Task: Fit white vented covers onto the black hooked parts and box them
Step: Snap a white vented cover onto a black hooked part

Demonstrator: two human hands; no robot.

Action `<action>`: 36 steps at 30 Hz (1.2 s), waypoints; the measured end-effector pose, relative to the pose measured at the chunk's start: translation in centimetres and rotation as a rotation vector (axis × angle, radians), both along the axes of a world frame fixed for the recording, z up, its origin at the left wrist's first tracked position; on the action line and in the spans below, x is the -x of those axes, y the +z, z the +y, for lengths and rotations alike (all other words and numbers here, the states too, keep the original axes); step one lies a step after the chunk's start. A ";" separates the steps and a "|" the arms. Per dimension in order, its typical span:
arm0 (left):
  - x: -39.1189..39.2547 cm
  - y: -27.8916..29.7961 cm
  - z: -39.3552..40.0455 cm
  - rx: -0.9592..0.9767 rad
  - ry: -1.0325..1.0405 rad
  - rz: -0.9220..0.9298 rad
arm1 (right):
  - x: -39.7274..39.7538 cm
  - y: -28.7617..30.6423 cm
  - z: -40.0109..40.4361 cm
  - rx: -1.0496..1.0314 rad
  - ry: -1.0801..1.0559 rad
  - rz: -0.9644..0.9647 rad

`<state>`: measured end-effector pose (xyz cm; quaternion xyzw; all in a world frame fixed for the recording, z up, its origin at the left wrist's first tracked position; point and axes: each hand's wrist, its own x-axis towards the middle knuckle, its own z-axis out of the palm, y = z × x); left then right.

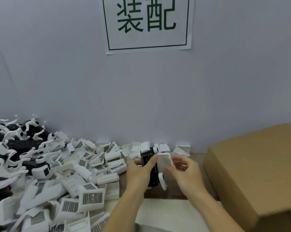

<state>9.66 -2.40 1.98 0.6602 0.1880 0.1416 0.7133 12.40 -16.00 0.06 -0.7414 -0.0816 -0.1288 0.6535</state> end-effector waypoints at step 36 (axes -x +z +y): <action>-0.9 -0.9 0.0 0.159 -0.205 -0.058 | -0.1 1.0 0.4 0.509 0.155 -0.426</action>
